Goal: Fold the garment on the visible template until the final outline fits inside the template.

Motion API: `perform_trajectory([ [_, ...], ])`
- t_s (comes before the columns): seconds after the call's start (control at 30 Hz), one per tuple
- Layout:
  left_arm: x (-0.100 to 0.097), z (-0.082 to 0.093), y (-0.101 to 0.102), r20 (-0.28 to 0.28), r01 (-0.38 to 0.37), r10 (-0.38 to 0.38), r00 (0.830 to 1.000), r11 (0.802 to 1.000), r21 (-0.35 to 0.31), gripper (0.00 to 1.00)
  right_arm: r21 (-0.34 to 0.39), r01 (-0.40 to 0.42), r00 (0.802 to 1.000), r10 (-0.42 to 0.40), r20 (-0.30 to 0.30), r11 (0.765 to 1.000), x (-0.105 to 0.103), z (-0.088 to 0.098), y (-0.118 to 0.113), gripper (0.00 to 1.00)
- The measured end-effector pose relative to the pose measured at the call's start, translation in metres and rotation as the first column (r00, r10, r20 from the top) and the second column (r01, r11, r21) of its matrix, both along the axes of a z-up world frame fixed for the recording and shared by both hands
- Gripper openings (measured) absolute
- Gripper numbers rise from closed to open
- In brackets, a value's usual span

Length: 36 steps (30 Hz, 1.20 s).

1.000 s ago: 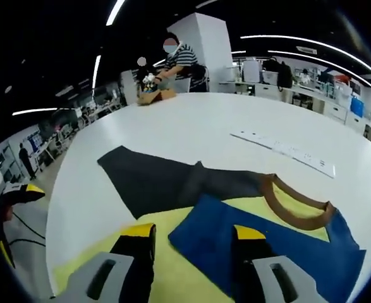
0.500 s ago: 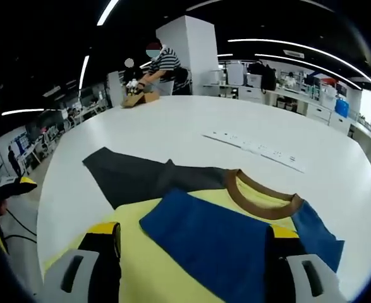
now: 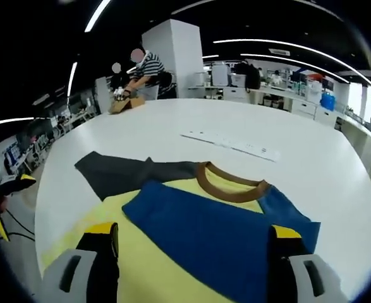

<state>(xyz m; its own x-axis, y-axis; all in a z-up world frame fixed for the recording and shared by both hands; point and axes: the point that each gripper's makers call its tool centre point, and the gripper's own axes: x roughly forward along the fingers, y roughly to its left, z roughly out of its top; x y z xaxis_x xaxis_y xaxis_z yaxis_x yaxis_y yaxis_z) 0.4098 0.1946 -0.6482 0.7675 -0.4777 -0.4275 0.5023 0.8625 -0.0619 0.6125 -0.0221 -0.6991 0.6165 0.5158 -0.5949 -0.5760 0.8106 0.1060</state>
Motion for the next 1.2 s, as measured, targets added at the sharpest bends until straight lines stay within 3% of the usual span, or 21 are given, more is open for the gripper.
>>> perform_trajectory([
  [0.3, 0.001, 0.001, 0.001, 0.002, 0.0, 0.0, 1.0, 1.0, -0.001, 0.99, 0.02, 0.081, 0.996, -0.081, -0.021, 0.996, -0.002, -0.003, -0.038, 0.83],
  [0.63, 0.002, 0.003, 0.002, 0.007, -0.006, 0.006, 1.0, 1.0, -0.016, 0.99, -0.019, 0.122, 0.992, -0.122, -0.015, 0.992, -0.015, -0.008, -0.078, 0.53],
  [0.8, 0.002, 0.003, 0.004, 0.007, -0.01, 0.01, 1.0, 1.0, -0.012, 0.99, -0.036, 0.145, 0.989, -0.146, -0.024, 0.989, -0.022, -0.013, -0.098, 0.51],
  [0.97, 0.003, 0.005, 0.004, 0.009, -0.012, 0.012, 1.0, 1.0, -0.012, 0.99, -0.06, 0.161, 0.986, -0.163, -0.045, 0.985, -0.029, -0.022, -0.112, 0.46],
  [1.2, 0.003, 0.004, 0.001, 0.007, -0.007, 0.007, 1.0, 1.0, -0.01, 0.99, -0.078, 0.172, 0.981, -0.178, -0.072, 0.982, -0.043, -0.032, -0.118, 0.31],
])
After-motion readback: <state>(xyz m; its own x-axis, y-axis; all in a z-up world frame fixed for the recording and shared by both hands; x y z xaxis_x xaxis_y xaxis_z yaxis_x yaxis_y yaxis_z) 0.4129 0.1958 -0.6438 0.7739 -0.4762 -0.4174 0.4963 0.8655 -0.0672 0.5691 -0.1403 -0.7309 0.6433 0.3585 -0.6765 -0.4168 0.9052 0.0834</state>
